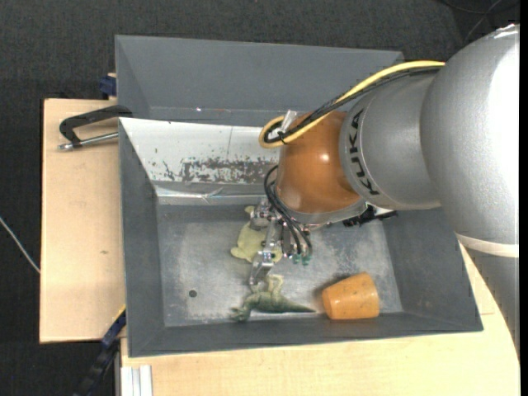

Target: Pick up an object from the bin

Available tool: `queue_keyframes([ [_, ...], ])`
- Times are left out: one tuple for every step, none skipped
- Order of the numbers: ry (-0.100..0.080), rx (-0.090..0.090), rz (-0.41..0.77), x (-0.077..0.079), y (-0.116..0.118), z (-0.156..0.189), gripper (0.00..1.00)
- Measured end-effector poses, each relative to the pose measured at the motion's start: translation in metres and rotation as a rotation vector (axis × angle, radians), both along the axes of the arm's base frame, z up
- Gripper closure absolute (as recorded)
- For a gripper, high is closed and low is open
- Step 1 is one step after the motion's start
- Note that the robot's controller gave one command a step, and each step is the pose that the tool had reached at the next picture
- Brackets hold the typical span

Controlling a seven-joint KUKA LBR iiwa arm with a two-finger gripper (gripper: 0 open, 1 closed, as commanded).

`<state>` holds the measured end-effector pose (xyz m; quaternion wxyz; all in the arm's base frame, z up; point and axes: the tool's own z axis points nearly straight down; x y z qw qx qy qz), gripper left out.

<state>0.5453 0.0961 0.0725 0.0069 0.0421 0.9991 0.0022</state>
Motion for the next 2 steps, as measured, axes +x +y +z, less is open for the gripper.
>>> queue_keyframes([
  [-0.015, 0.001, -0.001, 0.005, 0.0, 0.006, 1.0],
  [-0.001, -0.006, 0.281, 0.022, -0.028, 0.162, 1.0],
])
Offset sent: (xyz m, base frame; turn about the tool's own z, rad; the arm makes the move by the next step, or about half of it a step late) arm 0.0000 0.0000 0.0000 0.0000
